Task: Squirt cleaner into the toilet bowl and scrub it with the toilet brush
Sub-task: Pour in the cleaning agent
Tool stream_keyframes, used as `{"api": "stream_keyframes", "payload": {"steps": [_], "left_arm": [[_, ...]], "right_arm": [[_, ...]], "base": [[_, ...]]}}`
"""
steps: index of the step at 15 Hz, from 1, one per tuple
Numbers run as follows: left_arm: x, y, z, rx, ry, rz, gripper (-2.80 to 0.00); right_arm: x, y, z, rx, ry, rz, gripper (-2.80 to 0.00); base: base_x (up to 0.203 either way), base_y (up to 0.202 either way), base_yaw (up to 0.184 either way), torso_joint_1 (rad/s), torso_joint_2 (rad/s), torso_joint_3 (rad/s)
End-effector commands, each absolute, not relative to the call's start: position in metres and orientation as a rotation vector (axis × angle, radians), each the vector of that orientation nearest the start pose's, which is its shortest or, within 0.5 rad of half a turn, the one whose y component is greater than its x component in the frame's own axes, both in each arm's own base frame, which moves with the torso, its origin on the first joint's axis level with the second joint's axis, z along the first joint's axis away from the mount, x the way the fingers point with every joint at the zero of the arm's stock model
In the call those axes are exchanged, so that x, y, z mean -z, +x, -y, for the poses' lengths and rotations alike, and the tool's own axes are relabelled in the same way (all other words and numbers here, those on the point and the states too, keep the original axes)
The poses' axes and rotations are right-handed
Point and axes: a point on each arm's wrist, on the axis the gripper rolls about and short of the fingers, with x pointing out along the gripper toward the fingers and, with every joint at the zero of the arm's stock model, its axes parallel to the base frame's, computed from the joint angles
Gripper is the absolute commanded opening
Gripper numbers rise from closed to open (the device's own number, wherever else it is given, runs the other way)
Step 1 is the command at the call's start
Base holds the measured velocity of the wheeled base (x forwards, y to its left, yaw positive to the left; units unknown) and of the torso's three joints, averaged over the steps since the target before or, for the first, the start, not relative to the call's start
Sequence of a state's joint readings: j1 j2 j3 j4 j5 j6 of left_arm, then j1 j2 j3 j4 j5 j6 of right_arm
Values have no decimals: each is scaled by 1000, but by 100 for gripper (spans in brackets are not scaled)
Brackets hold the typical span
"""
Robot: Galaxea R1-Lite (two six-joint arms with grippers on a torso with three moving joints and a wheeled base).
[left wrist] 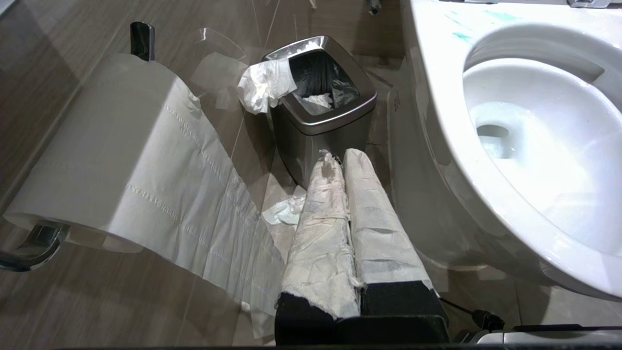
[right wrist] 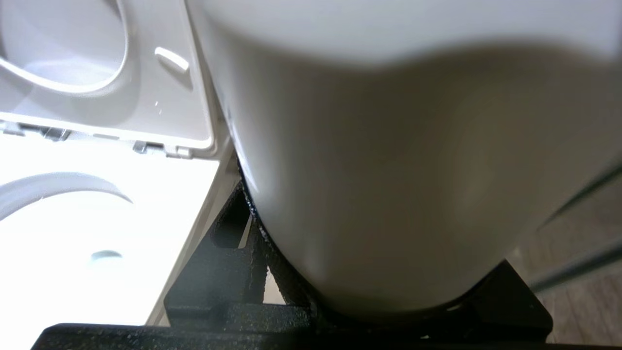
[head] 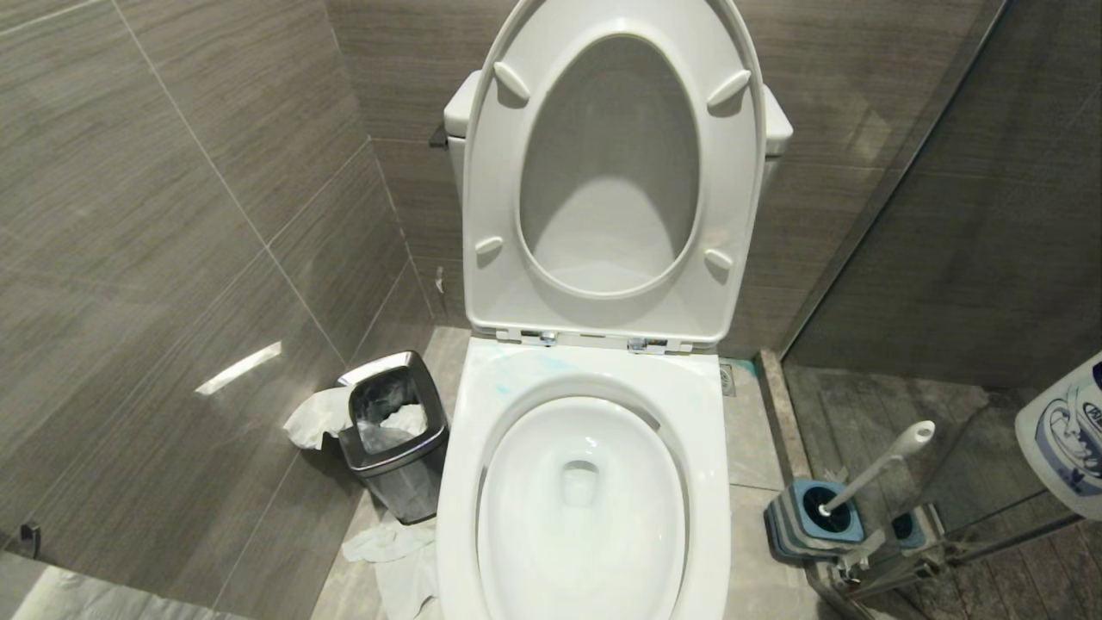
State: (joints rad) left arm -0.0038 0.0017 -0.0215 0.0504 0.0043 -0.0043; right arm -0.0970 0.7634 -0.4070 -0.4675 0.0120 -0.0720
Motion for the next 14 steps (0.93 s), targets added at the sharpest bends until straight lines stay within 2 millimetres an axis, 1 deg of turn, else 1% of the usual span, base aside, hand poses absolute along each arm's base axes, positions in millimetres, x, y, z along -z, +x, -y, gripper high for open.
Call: {"api": "stream_keyframes", "payload": {"steps": [1, 3, 6, 8, 10, 12, 14], "left_arm": [[-76, -24, 0, 0, -4, -31, -280], [-76, -24, 0, 0, -4, -31, -280], [-76, -24, 0, 0, -4, -31, -280], [-76, -24, 0, 0, -3, -31, -280], [-76, -24, 0, 0, -3, -31, -280], [-76, -24, 0, 0, -3, -31, -280], [-76, -24, 0, 0, -1, -29, -280]], "right_arm": [[-227, 80, 6, 68, -73, 73, -280], [-227, 91, 5, 35, -69, 35, -280], [-228, 117, 1, -2, -57, -28, -280], [-226, 133, -3, 9, -59, -52, -280], [-220, 154, -14, 41, -67, -66, -280], [-214, 173, -34, 59, -87, -65, -280], [-208, 185, -55, 48, -131, -77, -280]], "base": [[0, 0, 0, 0, -2, 75], [0, 0, 0, -1, -2, 19], [0, 0, 0, 0, 0, 0], [0, 0, 0, 0, 0, 0], [0, 0, 0, 0, 0, 0], [0, 0, 0, 0, 0, 0], [0, 0, 0, 0, 0, 0]]}}
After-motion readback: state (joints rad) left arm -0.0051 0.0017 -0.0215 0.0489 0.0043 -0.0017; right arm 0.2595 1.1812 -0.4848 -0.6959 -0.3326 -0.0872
